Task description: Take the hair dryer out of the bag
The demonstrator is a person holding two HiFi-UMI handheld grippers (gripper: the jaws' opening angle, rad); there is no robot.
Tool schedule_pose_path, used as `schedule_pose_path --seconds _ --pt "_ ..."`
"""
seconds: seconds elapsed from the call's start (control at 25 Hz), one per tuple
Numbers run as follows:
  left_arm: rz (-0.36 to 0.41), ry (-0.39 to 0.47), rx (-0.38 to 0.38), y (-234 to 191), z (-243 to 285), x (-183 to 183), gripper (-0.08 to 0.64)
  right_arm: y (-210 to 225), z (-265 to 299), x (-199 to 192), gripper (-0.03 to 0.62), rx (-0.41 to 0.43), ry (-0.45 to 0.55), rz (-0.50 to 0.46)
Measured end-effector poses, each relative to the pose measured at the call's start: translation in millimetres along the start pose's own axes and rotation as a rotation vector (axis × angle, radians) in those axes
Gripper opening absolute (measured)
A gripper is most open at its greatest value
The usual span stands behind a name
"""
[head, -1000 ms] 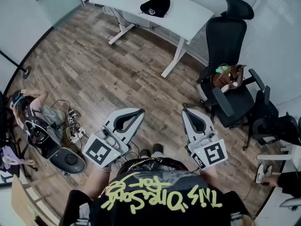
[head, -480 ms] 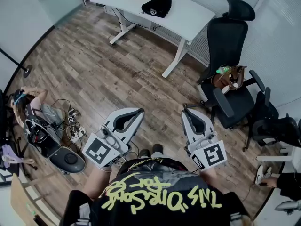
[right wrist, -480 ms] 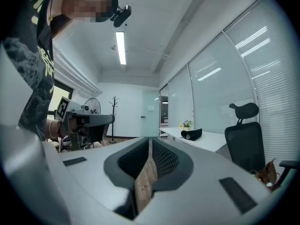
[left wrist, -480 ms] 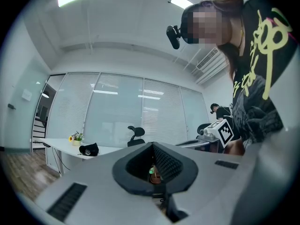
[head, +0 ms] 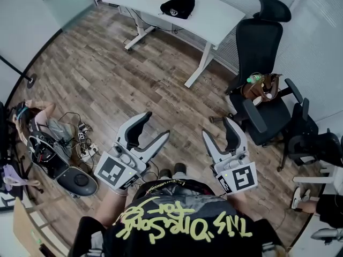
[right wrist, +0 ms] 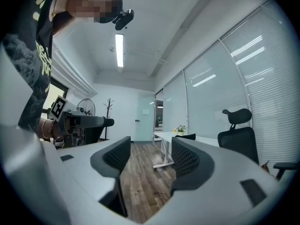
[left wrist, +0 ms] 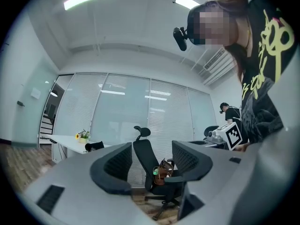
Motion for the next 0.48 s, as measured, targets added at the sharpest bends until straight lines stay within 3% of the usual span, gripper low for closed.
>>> schedule_pose_path --seconds 0.2,0.48 --pt "-0.004 0.004 0.024 0.5 0.0 -1.3 0.358 7.8 -0.6 -1.9 0.328 -0.048 0.022 0.060" --pt "0.028 0.022 0.002 2.9 8.7 0.2 0.370 8.8 0.3 -1.8 0.330 -0.023 0.020 0.050"
Point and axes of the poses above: the fingertips, and each gripper's own axes: z forward along the fingers, y to its right, x out of its top, the point moved 9 cm from there along -z, backward along the fingers, and after that the axes turned 14 degrees about -x, right-handed, at the moved point
